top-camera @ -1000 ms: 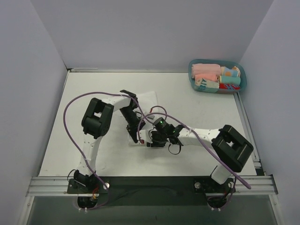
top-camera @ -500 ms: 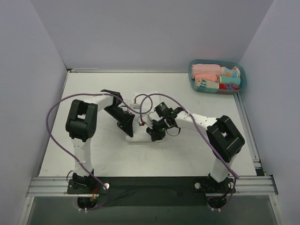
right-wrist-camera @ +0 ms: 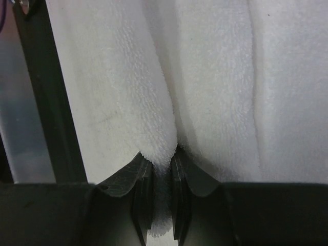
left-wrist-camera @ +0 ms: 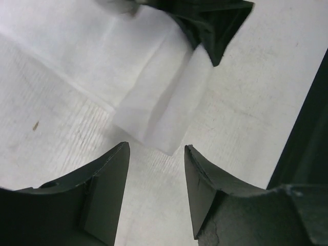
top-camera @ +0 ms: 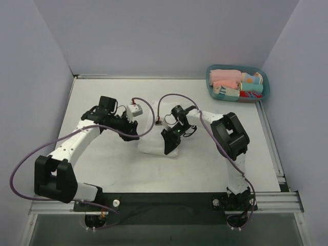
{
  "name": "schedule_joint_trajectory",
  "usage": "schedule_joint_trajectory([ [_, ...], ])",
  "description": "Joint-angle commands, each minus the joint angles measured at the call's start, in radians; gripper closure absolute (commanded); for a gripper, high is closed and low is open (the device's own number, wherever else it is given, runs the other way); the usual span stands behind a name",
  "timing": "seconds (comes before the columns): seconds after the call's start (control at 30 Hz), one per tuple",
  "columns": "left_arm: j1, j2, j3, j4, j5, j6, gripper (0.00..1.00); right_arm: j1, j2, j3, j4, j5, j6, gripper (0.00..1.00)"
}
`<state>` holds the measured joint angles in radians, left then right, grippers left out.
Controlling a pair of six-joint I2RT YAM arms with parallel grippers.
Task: Roll the towels
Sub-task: Roll the towel
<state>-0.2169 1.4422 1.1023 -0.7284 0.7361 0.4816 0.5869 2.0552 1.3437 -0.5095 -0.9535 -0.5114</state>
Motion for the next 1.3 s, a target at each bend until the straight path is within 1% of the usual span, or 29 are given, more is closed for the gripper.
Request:
schedule_joint_trajectory([
  [0.0,-0.133,-0.101,-0.126,0.176,-0.160,0.129,0.42,-0.027,0.059,0.055,-0.115,-0.117,0.043,0.99],
  [0.03,-0.159,-0.144,-0.159,0.208,-0.173,0.155,0.39,-0.039,0.074,0.060,-0.118,-0.126,0.047,0.99],
  [0.07,-0.201,-0.164,-0.227,0.240,-0.182,0.204,0.37,-0.045,0.082,0.069,-0.124,-0.134,0.051,0.98],
  [0.1,-0.228,-0.195,-0.257,0.309,-0.210,0.231,0.36,-0.053,0.097,0.074,-0.129,-0.137,0.054,0.98],
  [0.13,-0.252,-0.206,-0.283,0.342,-0.228,0.295,0.35,-0.058,0.105,0.080,-0.135,-0.143,0.056,0.98],
  [0.17,-0.309,-0.216,-0.317,0.375,-0.253,0.330,0.35,-0.064,0.114,0.093,-0.152,-0.163,0.056,0.98],
  [0.2,-0.335,-0.223,-0.367,0.442,-0.308,0.356,0.35,-0.067,0.121,0.101,-0.161,-0.171,0.054,0.98],
  [0.27,-0.392,-0.226,-0.413,0.551,-0.355,0.411,0.35,-0.076,0.144,0.120,-0.188,-0.182,0.042,0.98],
  [0.3,-0.407,-0.221,-0.444,0.579,-0.398,0.423,0.35,-0.076,0.151,0.124,-0.195,-0.180,0.036,0.98],
  [0.37,-0.435,-0.207,-0.459,0.654,-0.425,0.437,0.35,-0.078,0.163,0.132,-0.214,-0.177,0.027,0.98],
  [0.5,-0.467,-0.187,-0.490,0.713,-0.428,0.469,0.35,-0.084,0.184,0.144,-0.239,-0.180,0.017,0.97],
  [0.57,-0.480,-0.174,-0.510,0.796,-0.437,0.492,0.35,-0.090,0.194,0.147,-0.244,-0.182,0.017,0.97],
  [0.7,-0.486,-0.128,-0.510,0.831,-0.426,0.517,0.35,-0.091,0.207,0.164,-0.251,-0.183,0.022,0.97],
  [0.8,-0.487,-0.062,-0.489,0.814,-0.414,0.545,0.36,-0.096,0.217,0.173,-0.253,-0.183,0.031,0.96],
  [0.87,-0.486,-0.011,-0.461,0.759,-0.391,0.560,0.42,-0.101,0.218,0.178,-0.253,-0.180,0.039,0.96],
  [0.9,-0.486,0.018,-0.450,0.738,-0.383,0.563,0.46,-0.104,0.221,0.179,-0.253,-0.177,0.042,0.95],
  [0.93,-0.486,0.033,-0.435,0.692,-0.376,0.566,0.61,-0.108,0.223,0.186,-0.251,-0.171,0.043,0.95],
  [0.97,-0.486,0.047,-0.417,0.611,-0.360,0.562,0.69,-0.108,0.224,0.195,-0.251,-0.154,0.048,0.94],
  [1.03,-0.486,0.072,-0.351,0.516,-0.343,0.525,0.80,-0.113,0.229,0.215,-0.253,-0.130,0.056,0.92],
  [1.07,-0.486,0.078,-0.329,0.426,-0.321,0.509,0.82,-0.113,0.233,0.224,-0.254,-0.113,0.059,0.92],
  [1.13,-0.486,0.086,-0.276,0.335,-0.291,0.465,0.85,-0.117,0.240,0.258,-0.254,-0.087,0.062,0.90],
  [1.17,-0.487,0.087,-0.259,0.257,-0.262,0.444,0.87,-0.127,0.241,0.270,-0.254,-0.079,0.063,0.85],
  [1.23,-0.487,0.113,-0.205,0.174,-0.235,0.392,0.89,-0.140,0.229,0.287,-0.253,-0.067,0.071,0.74],
  [1.27,-0.486,0.128,-0.188,0.109,-0.216,0.375,0.90,-0.160,0.217,0.285,-0.251,-0.073,0.073,0.63],
])
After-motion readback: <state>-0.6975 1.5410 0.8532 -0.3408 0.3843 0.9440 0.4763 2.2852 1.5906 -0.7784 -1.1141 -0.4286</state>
